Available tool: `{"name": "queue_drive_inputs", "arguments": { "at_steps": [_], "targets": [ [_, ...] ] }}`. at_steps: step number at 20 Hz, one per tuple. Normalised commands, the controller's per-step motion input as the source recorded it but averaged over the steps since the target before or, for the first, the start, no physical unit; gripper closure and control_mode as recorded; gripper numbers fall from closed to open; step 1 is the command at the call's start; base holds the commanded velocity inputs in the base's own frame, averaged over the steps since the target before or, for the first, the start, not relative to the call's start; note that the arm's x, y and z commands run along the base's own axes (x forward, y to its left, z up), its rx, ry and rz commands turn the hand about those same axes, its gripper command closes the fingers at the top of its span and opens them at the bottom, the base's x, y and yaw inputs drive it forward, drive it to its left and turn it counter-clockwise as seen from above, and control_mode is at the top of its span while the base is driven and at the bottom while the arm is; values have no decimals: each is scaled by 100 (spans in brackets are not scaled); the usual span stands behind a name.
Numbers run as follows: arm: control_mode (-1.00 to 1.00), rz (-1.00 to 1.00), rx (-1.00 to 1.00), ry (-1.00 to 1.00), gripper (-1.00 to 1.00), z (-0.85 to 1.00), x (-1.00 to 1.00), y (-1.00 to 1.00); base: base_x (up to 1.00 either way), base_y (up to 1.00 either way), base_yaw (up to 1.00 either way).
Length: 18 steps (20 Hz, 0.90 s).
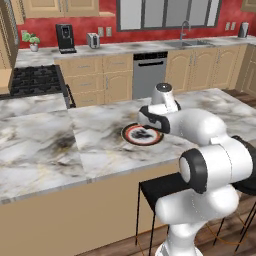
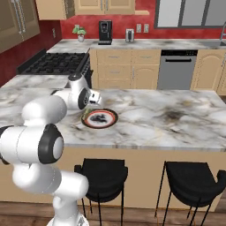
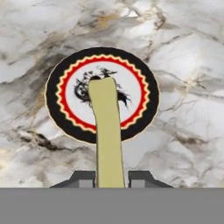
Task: Retrieve the butter from the fridge and place it on a plate on the dining table. Then retrieve the butter knife by the fridge and place it near the plate.
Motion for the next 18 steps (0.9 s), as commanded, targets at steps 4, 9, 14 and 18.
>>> {"name": "queue_drive_inputs", "arguments": {
  "at_steps": [4, 9, 14, 18],
  "targets": [
    [-100, 0, 0, 10, 100, -18, 37, 0, 0, 0, 0],
    [-100, 0, 0, 3, 100, -19, 31, 0, 0, 0, 0],
    [-100, 0, 0, 2, 100, -29, 42, 0, 0, 0, 0],
    [-100, 0, 0, 0, 100, -30, 52, 0, 0, 0, 0]
  ]
}}
